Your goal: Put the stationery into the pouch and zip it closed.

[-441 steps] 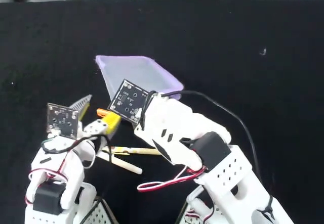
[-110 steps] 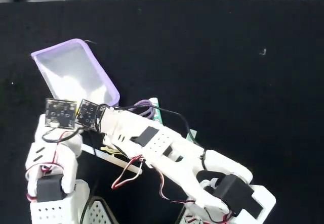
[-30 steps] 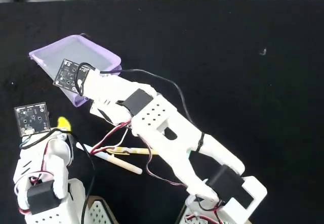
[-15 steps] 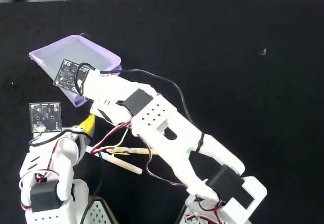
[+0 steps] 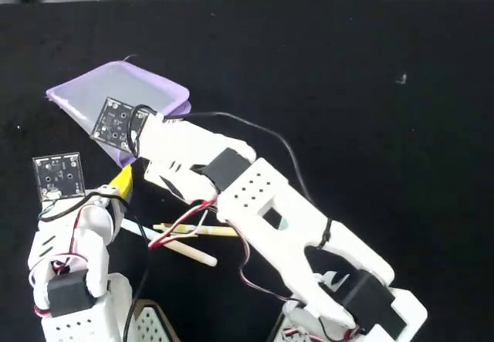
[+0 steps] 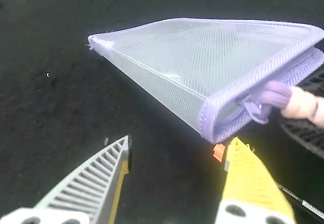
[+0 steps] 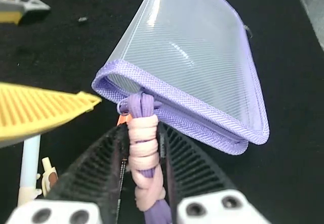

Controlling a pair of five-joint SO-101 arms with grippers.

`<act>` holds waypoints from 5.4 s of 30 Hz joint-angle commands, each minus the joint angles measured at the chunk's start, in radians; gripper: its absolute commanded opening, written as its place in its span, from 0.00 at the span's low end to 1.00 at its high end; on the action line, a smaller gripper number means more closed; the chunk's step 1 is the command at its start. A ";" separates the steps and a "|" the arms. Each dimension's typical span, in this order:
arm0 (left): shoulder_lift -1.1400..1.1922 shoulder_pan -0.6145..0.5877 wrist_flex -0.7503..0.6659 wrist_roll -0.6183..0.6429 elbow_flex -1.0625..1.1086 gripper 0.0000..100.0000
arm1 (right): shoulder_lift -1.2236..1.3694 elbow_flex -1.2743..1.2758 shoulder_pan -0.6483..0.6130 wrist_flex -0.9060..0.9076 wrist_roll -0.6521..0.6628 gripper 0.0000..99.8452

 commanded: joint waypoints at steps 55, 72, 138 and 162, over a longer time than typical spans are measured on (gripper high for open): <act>0.002 -0.007 -0.284 0.002 0.125 0.03 | -0.070 0.001 0.143 -0.012 0.015 0.01; 0.002 -0.008 -0.275 -0.002 0.131 0.03 | -0.070 -0.067 0.419 -0.011 0.015 0.01; 0.006 0.300 -0.632 0.002 0.308 0.04 | -0.414 0.038 0.431 0.124 0.012 0.01; 0.012 0.294 -0.592 0.069 0.305 0.20 | -0.415 0.036 0.379 0.163 0.017 0.01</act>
